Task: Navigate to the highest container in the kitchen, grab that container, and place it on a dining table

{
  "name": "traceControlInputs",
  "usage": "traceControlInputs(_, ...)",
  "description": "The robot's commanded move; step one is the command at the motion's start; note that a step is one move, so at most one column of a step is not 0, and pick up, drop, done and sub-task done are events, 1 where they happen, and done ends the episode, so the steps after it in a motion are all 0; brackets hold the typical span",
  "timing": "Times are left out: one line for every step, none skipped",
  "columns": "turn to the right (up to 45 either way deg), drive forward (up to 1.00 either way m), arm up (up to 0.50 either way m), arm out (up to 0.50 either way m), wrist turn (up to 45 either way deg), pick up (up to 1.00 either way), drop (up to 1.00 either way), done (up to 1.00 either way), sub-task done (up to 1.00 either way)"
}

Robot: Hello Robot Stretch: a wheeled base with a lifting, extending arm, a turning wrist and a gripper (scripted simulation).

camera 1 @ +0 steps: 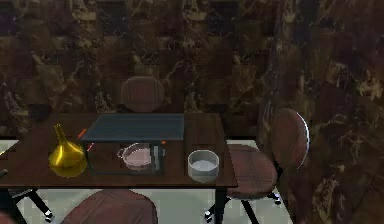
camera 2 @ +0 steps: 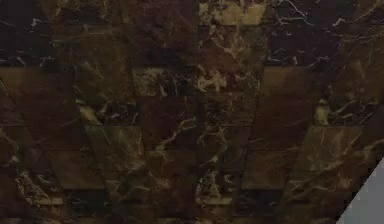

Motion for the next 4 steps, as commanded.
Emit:
traceControlInputs(-6.0,0.00,0.00,0.00,0.0,0.00,0.00,0.00,0.00)
traceControlInputs(0.0,0.10,0.00,0.00,0.0,0.00,0.00,0.00,0.00)
traceControlInputs(-45.0,0.00,0.00,0.00,0.0,0.00,0.00,0.00,0.00)
traceControlInputs(-45.0,0.00,0.00,0.00,0.0,0.00,0.00,0.00,0.00)
